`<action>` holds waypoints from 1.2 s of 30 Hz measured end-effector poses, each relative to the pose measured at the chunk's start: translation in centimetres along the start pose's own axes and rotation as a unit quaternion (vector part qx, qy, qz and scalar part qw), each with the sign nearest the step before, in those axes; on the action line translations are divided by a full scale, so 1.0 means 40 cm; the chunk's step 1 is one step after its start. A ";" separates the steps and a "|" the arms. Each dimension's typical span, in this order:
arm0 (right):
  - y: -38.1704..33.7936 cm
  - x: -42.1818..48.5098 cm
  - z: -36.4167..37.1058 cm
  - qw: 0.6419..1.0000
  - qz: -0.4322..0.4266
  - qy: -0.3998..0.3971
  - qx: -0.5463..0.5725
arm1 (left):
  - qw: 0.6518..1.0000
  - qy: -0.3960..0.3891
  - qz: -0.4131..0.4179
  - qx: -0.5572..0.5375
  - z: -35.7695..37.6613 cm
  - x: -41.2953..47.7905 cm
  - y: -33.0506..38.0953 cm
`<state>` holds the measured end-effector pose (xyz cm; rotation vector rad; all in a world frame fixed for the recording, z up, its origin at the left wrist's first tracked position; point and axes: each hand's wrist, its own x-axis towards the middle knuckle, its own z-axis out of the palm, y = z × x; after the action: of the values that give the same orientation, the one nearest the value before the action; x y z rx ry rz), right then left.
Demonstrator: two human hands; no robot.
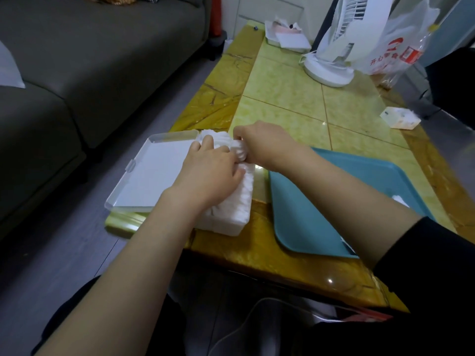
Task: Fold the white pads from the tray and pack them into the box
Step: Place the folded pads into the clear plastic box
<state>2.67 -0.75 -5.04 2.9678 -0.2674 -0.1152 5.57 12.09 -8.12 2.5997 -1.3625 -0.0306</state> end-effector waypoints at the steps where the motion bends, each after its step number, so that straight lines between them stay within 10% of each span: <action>1: -0.003 0.002 -0.009 0.999 -0.011 -0.037 0.004 | 1.000 -0.002 -0.002 -0.003 0.000 0.001 -0.001; 13: -0.011 0.023 0.023 0.972 -0.034 -0.216 0.082 | 0.999 -0.019 -0.022 -0.032 -0.009 -0.006 0.000; 21: 0.025 -0.018 0.023 0.988 -0.025 -0.008 0.153 | 0.998 -0.016 -0.031 -0.044 -0.008 -0.004 -0.005; 32: 0.038 -0.087 0.071 0.956 -0.042 0.072 0.280 | 0.995 0.055 -0.075 -0.023 0.001 -0.010 0.034; 36: 0.084 -0.190 0.076 0.943 0.023 0.191 0.272 | 0.981 0.135 0.022 -0.137 -0.003 -0.025 0.096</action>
<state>-5.63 -3.10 -7.02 3.4181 -0.3628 0.6375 1.92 10.81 -7.33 2.2505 -1.2225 0.1280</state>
